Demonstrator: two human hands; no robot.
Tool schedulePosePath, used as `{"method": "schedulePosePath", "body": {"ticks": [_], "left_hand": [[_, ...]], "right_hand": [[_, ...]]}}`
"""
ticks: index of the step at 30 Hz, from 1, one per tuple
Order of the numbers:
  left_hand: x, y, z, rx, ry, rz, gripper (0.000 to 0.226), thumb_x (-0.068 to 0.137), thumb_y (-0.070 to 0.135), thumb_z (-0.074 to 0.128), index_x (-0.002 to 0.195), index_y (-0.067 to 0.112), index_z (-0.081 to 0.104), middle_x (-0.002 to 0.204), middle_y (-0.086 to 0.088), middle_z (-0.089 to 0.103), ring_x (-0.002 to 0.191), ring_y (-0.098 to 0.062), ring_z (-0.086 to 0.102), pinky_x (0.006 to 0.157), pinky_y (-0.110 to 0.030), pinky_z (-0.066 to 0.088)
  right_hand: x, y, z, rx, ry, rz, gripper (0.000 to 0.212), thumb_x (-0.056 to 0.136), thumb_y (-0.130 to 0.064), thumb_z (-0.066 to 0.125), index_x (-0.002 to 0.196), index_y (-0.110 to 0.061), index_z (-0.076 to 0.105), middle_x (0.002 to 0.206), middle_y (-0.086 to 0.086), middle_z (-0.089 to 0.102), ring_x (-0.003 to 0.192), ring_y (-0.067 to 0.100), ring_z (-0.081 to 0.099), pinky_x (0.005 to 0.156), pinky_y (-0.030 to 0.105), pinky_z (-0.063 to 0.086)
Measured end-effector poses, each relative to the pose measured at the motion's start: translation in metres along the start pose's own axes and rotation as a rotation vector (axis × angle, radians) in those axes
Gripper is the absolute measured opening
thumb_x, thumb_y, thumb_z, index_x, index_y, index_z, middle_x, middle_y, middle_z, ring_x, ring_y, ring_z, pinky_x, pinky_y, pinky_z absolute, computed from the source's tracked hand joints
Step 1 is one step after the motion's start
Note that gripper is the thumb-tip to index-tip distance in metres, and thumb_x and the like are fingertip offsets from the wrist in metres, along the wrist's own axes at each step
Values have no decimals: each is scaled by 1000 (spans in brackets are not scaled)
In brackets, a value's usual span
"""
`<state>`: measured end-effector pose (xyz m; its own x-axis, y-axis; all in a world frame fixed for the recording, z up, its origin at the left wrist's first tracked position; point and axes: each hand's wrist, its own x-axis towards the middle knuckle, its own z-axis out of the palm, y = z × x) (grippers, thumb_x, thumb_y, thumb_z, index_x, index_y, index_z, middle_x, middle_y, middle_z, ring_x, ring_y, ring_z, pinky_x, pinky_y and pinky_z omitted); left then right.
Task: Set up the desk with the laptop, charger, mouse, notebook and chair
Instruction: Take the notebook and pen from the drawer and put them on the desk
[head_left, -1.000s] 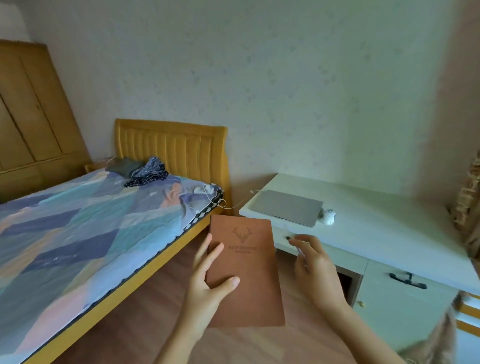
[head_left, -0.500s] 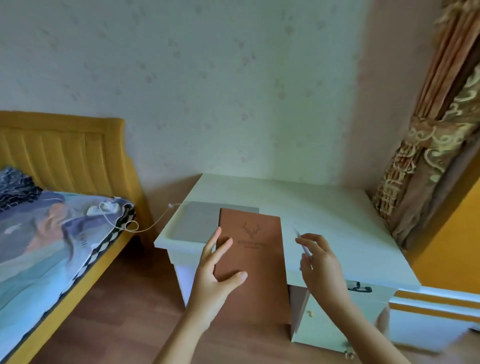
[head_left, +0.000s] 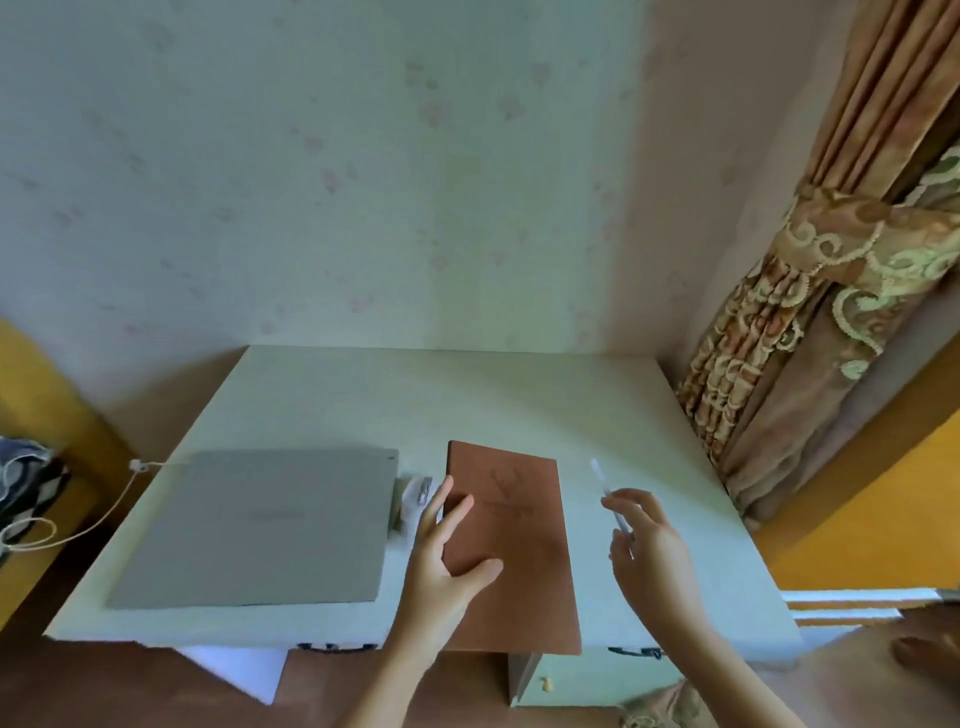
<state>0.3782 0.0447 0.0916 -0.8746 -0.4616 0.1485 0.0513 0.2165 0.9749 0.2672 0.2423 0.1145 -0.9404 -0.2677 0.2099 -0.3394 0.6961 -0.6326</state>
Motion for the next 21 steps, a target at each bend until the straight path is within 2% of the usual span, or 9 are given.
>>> {"method": "schedulePosePath", "body": {"ticks": [3, 7, 10, 13, 16, 18, 21], "left_hand": [[41, -32, 39, -11, -16, -47, 62, 75, 2, 76, 129, 25, 56, 148, 31, 26, 135, 14, 25, 95, 4, 25], [82, -69, 75, 43, -27, -104, 63, 75, 5, 76, 130, 27, 54, 150, 28, 24, 135, 13, 25, 97, 3, 23], [105, -91, 91, 96, -56, -119, 66, 75, 3, 74, 133, 23, 52, 152, 20, 25, 135, 12, 26, 98, 1, 23], [124, -114, 98, 143, -62, -167, 68, 75, 5, 74, 136, 21, 49, 152, 19, 24, 137, 6, 28, 101, -1, 23], [133, -131, 102, 213, -52, -189, 70, 75, 10, 74, 137, 23, 46, 151, 17, 23, 138, 3, 25, 105, -5, 22], [136, -136, 103, 271, -45, -191, 72, 76, 8, 75, 139, 23, 43, 149, 10, 19, 139, 3, 17, 107, -11, 22], [140, -140, 105, 316, -43, -182, 74, 77, 1, 74, 141, 17, 40, 149, -2, 13, 132, 18, 14, 99, 1, 21]], "right_hand": [[46, 35, 15, -8, -27, 29, 37, 81, 9, 49, 106, -14, 65, 120, -5, 56, 61, 19, 56, 59, 35, 50], [85, 75, 45, -21, -105, 70, 40, 80, 10, 47, 107, -13, 64, 120, -5, 55, 62, 18, 53, 60, 35, 51], [103, 101, 67, -56, -175, 121, 42, 80, 9, 46, 112, -13, 63, 124, -4, 53, 69, 22, 60, 64, 37, 53], [120, 118, 85, -66, -210, 180, 43, 80, 9, 45, 114, -12, 63, 126, -3, 52, 81, 23, 65, 68, 35, 53], [131, 127, 99, -62, -248, 225, 45, 79, 11, 45, 116, -10, 62, 129, -1, 52, 82, 25, 64, 67, 34, 52], [134, 129, 105, -71, -299, 249, 46, 81, 10, 44, 120, -11, 58, 133, -2, 47, 81, 24, 63, 66, 33, 51], [135, 130, 115, -95, -370, 271, 48, 84, 7, 41, 127, -12, 52, 138, -6, 39, 80, 23, 63, 63, 30, 48]]}}
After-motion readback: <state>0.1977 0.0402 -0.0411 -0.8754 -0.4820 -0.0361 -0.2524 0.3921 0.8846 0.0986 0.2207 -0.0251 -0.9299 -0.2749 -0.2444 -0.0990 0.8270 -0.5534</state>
